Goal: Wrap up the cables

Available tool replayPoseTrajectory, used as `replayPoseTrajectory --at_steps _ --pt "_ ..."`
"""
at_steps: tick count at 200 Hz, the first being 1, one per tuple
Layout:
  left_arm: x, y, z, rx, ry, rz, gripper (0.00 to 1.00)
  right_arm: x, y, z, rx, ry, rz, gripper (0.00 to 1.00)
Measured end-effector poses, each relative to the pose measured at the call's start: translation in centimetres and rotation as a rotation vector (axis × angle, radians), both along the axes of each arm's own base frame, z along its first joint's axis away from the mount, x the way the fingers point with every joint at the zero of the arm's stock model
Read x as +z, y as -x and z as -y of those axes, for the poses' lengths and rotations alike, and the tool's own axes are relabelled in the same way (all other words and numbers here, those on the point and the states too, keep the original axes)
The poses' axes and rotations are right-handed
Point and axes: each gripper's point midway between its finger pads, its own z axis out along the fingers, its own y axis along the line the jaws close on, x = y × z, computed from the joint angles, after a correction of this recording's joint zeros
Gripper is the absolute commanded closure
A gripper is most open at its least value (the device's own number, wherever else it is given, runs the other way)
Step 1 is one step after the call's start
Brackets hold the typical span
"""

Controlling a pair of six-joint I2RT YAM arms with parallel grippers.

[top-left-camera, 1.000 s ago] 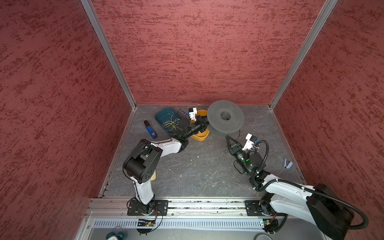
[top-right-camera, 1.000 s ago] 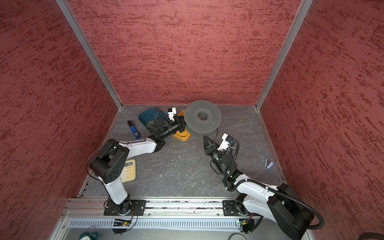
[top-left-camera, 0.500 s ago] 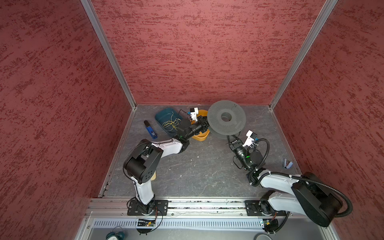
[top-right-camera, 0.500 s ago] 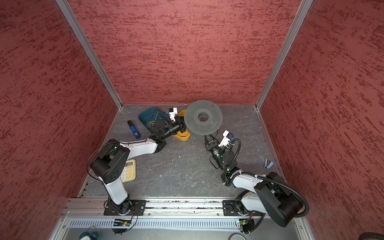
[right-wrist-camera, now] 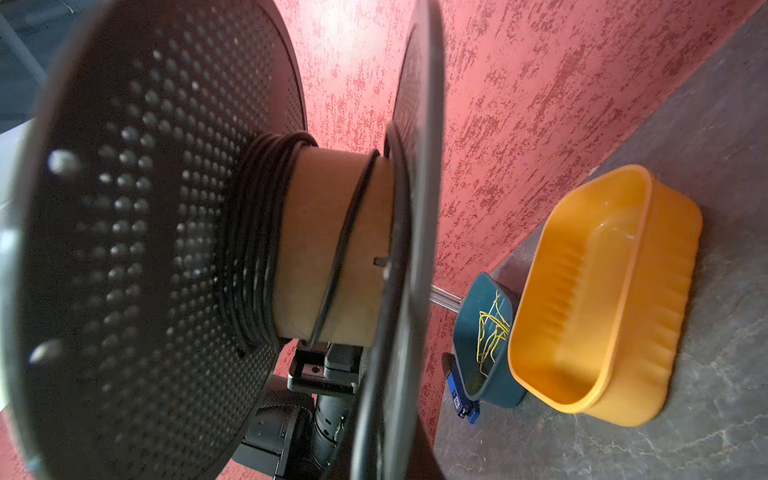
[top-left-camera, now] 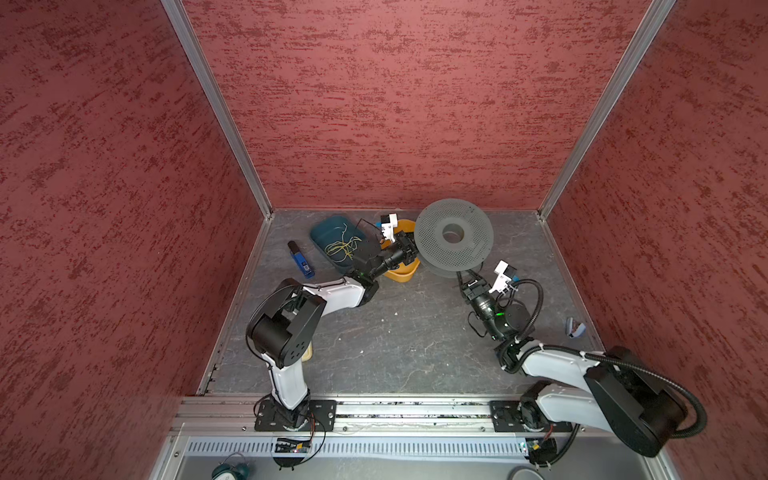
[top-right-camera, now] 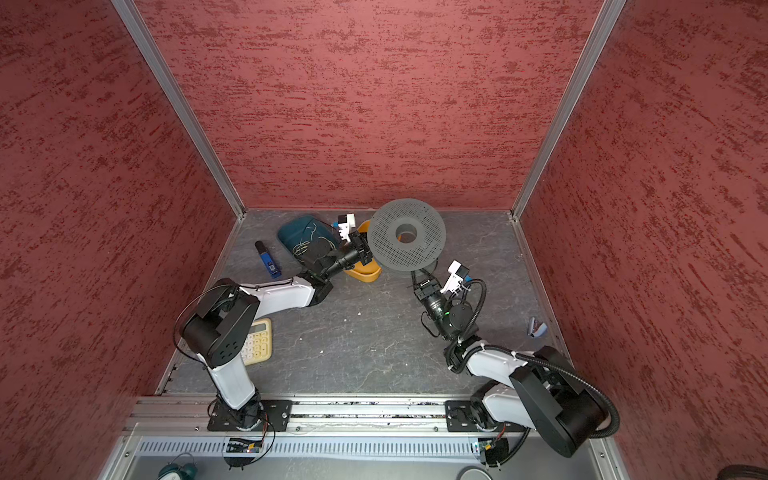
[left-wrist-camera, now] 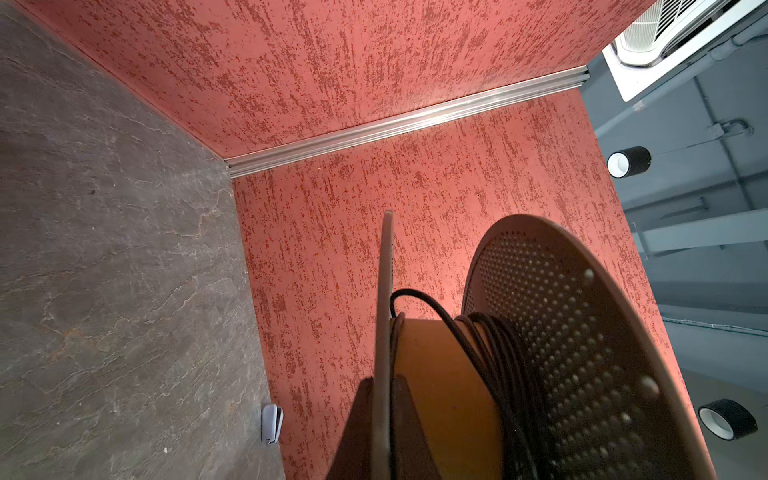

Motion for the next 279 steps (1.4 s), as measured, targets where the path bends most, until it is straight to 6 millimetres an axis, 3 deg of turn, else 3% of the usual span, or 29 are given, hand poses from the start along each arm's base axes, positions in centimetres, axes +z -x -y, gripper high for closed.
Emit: replayPoseTrajectory --at_steps 46,91,158,212,279 --pt "-2.7 0.1 -0.1 -0.012 -0.085 -0.085 0.71 -1.3 0.1 1.2 -0.001 0.029 -0.069 1.00" --pt "-3.9 -0.1 -0.6 -0.028 -0.108 -0.137 0.68 -3.0 -0.2 3.5 -0.047 0.011 -0.142 1.00" --pt "-3.6 0.2 0.3 -0.091 -0.160 -0.134 0.64 -8.1 -0.6 7.0 -0.133 0.027 -0.299 1.00" --pt "-4.5 0.6 -0.2 -0.089 -0.251 -0.138 0.63 -10.5 -1.5 8.7 -0.153 0.028 -0.373 1.00" --pt "-1.8 2.6 -2.0 -0.063 -0.348 -0.044 0.51 -16.8 -3.3 10.5 -0.129 -0.008 -0.545 1.00"
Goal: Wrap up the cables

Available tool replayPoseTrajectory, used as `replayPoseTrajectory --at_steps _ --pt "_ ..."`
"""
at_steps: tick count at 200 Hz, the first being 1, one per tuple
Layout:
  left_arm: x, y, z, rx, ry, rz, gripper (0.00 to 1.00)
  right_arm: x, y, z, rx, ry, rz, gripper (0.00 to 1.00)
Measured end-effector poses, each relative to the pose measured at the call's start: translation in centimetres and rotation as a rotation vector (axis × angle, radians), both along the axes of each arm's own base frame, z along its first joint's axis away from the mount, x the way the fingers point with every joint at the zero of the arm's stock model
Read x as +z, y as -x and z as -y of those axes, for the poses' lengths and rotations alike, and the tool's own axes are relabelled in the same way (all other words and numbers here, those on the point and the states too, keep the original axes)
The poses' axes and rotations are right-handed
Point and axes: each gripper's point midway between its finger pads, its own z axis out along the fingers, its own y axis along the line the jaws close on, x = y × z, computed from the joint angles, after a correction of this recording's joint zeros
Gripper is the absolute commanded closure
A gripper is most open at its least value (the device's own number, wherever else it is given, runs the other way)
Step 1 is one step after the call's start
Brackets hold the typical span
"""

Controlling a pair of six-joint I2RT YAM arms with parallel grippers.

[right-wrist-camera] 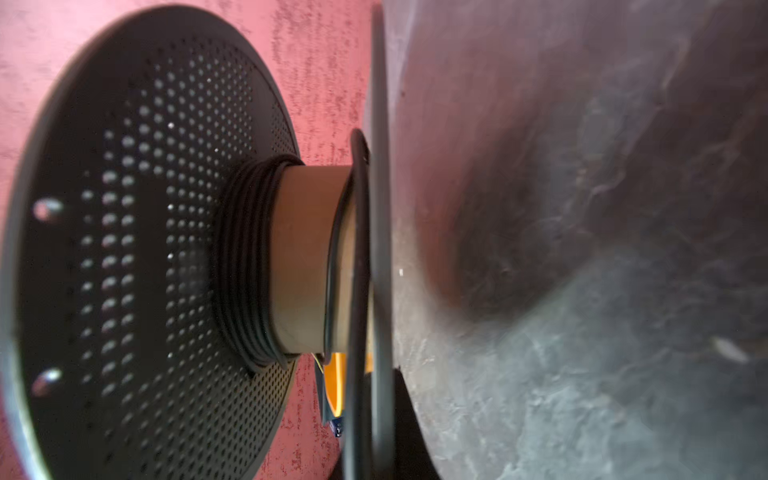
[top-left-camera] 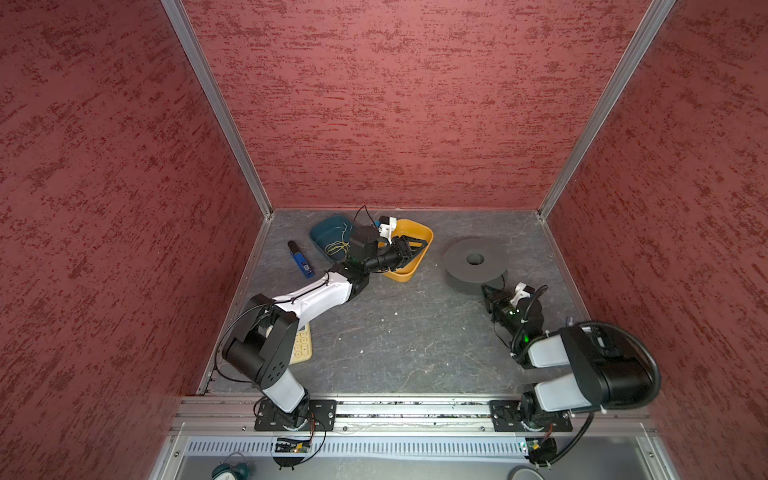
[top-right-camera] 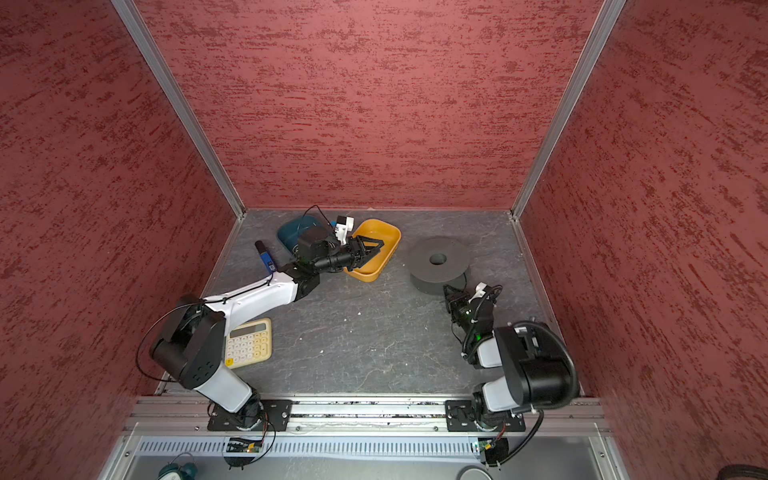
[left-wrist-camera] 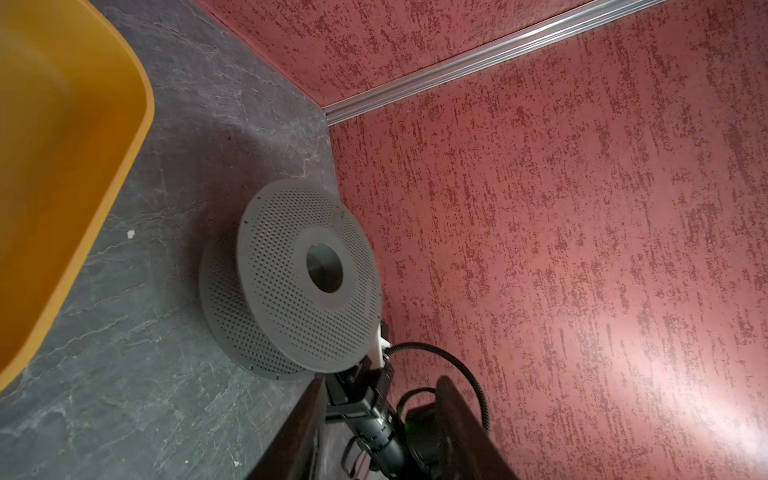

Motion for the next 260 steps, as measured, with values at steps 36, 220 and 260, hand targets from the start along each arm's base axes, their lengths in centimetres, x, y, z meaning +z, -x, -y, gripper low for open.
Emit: replayPoseTrajectory --at_steps 36,220,260 --pt "1.1 0.7 -1.2 0.005 -0.032 0.046 0.41 -2.2 -1.1 -0.8 0.039 -0.044 -0.033 1.00" --pt "-1.8 1.2 -4.3 0.036 -0.135 0.011 0.33 -4.2 -5.6 -1.7 0.088 -0.027 0.030 0.78" --pt "-1.4 1.3 -4.5 0.035 -0.136 0.026 0.34 -4.3 -5.4 -1.6 0.087 -0.019 0.033 0.74"
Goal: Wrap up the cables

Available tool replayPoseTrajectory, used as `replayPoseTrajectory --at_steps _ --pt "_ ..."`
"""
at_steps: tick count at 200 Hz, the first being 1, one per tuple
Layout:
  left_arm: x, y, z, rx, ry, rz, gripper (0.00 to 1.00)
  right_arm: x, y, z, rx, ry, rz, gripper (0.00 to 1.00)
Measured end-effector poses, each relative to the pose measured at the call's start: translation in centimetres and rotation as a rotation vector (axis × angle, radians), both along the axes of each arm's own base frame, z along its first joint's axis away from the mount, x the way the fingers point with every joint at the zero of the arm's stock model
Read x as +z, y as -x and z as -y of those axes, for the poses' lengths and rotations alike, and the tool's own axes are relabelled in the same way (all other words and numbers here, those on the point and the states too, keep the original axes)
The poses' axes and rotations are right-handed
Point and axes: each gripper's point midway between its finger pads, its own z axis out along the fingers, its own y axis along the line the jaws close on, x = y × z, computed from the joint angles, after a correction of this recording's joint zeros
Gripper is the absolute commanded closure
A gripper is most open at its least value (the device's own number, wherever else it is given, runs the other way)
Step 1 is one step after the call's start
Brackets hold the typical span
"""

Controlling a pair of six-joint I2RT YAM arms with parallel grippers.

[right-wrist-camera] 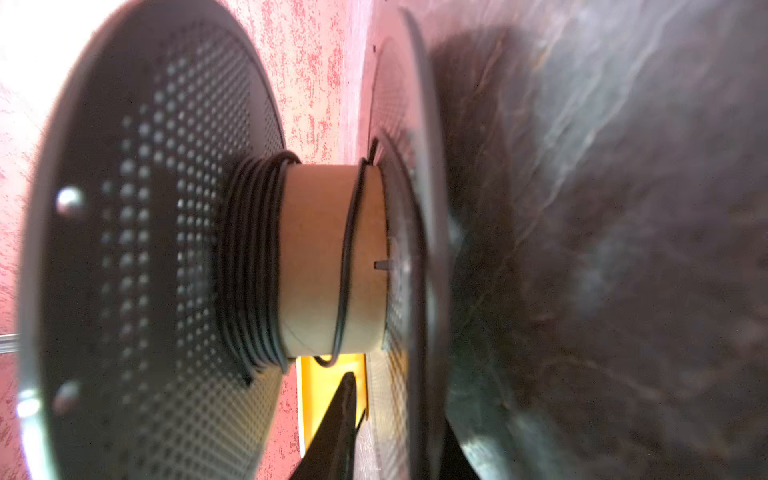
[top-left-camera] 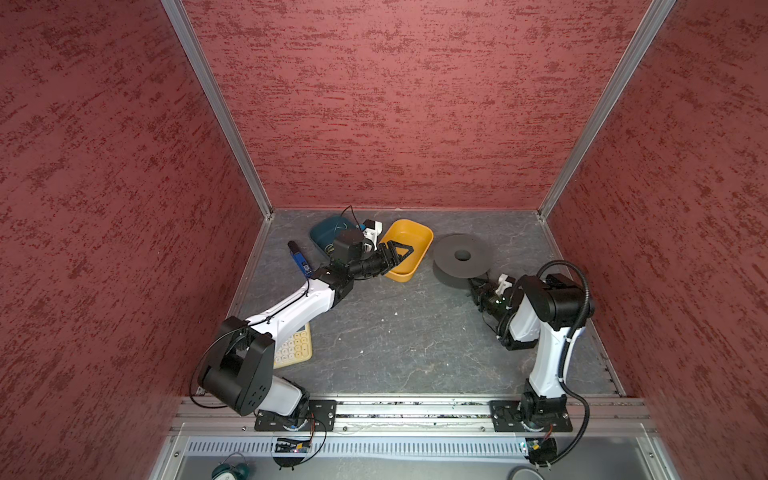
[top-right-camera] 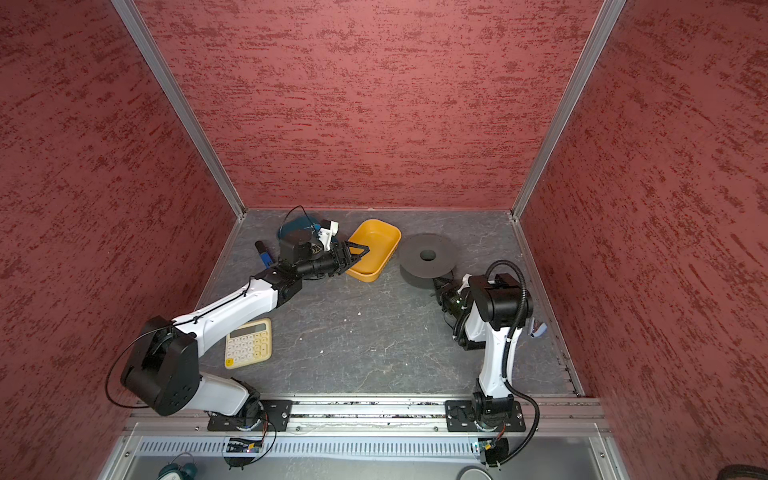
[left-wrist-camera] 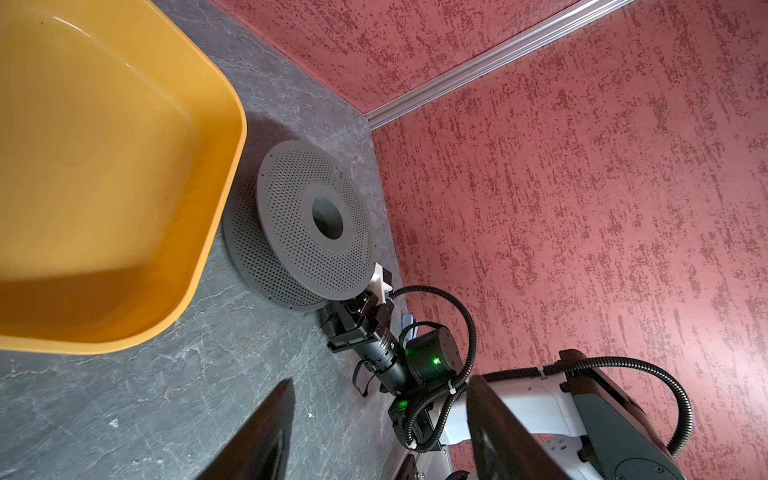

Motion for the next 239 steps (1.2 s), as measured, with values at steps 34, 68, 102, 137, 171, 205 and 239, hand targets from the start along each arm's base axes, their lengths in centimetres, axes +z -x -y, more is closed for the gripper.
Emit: replayPoseTrajectory --at_steps 34,68,102,137,171,205,239 --pt "0.0 -0.1 -0.1 0.001 0.000 0.001 0.34 0.0 0.5 0.1 -0.001 0.002 0.001 0.65" --pt "0.0 -0.1 -0.1 0.002 0.000 0.001 0.34 -0.1 1.2 0.2 -0.002 0.004 -0.002 0.62" --pt "0.0 -0.1 -0.1 0.002 0.000 0.001 0.34 -0.2 1.9 0.3 -0.002 0.011 -0.012 0.57" --pt "0.1 -0.1 -0.1 0.002 0.001 0.002 0.34 -0.4 2.6 0.3 0.004 0.037 -0.034 0.55" --pt "0.2 -0.1 -0.1 0.002 0.004 0.007 0.34 -0.6 2.8 0.3 0.018 0.084 -0.076 0.53" --pt "0.2 -0.1 -0.1 0.001 0.005 0.008 0.34 -0.4 2.7 0.3 0.032 0.128 -0.098 0.48" --pt "0.3 -0.1 0.0 0.001 0.007 0.012 0.34 -0.3 2.7 0.3 0.048 0.164 -0.120 0.45"
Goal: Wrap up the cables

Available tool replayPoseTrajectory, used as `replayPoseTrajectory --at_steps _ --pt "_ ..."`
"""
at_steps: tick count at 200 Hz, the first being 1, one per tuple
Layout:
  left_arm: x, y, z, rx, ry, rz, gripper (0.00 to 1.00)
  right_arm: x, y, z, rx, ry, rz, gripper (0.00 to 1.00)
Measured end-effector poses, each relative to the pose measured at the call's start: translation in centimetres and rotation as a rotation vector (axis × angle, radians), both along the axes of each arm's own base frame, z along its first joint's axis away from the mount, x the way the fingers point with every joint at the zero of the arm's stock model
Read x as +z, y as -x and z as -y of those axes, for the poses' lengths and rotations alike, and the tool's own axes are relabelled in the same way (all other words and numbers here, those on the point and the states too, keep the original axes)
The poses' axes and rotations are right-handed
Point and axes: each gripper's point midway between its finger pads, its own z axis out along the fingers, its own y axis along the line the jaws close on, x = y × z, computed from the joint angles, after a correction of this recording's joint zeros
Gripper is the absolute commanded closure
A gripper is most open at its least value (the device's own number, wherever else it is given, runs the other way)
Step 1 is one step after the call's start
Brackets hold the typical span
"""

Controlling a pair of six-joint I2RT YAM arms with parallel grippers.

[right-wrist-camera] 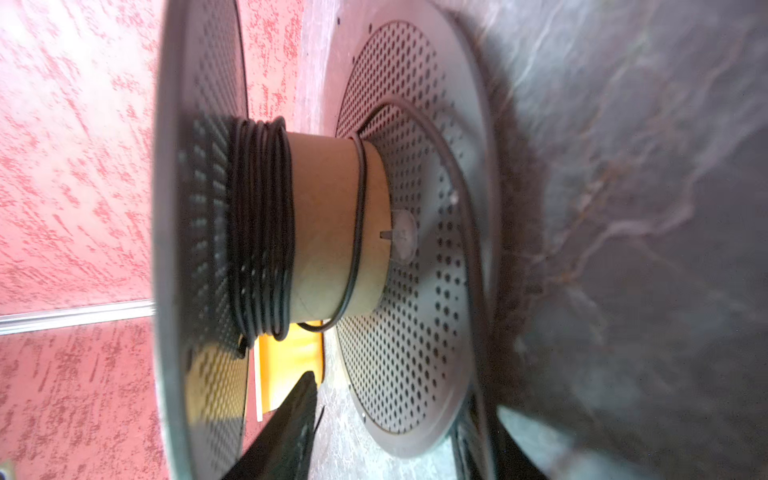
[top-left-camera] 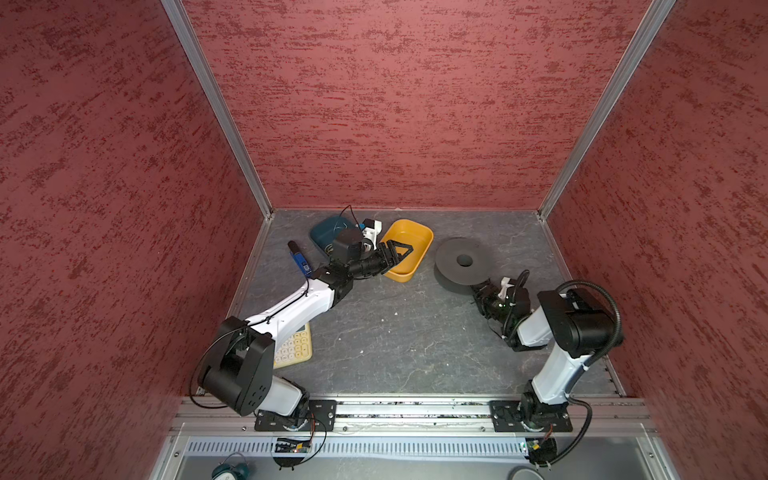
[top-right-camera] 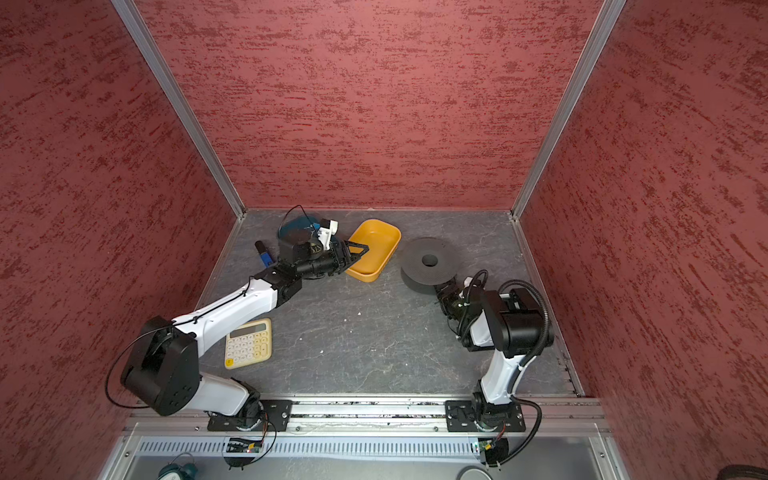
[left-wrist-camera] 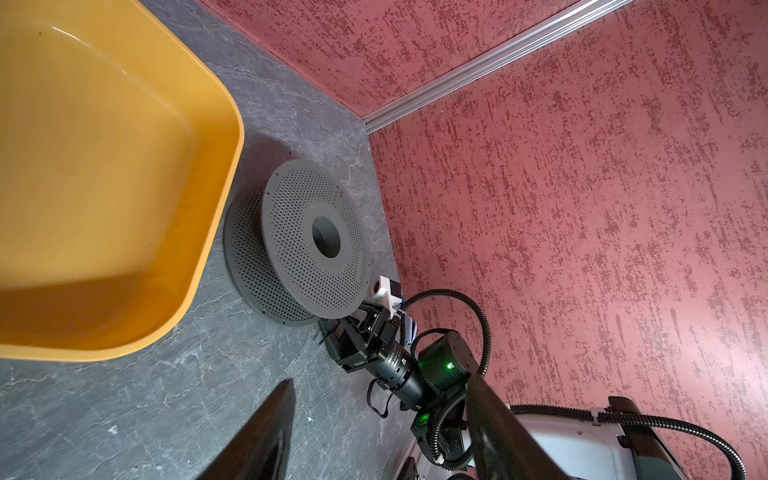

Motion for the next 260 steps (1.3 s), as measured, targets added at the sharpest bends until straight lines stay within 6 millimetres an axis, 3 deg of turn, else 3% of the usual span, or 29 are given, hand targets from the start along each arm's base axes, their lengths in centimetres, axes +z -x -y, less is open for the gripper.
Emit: replayPoseTrajectory --at_steps 103,169,179,194,204,249,260 --pt "-0.3 -0.2 0.2 -0.002 0.014 -0.006 0.35 0.0 1.0 0.3 0.028 0.088 -0.043 0.42" --pt "-0.7 -0.1 0.2 -0.004 0.000 -0.015 0.33 0.5 2.9 0.8 0.019 0.132 -0.055 0.32" --pt "-1.0 -0.1 0.1 -0.004 -0.010 -0.021 0.33 0.5 3.2 1.1 0.014 0.156 -0.066 0.28" --pt "-1.5 -0.1 -0.2 0.001 -0.028 -0.029 0.32 0.9 3.8 1.6 0.006 0.199 -0.079 0.07" --pt "-1.9 -0.2 -0.6 0.009 -0.047 -0.033 0.32 1.4 4.2 2.0 -0.002 0.227 -0.078 0.01" --pt "-2.8 -0.4 -4.8 0.099 -0.189 -0.029 0.12 4.5 5.4 4.2 -0.042 0.401 -0.050 0.01" --pt "-2.3 -0.4 -6.1 0.131 -0.220 -0.013 0.01 5.6 5.1 4.7 -0.053 0.447 -0.039 0.01"
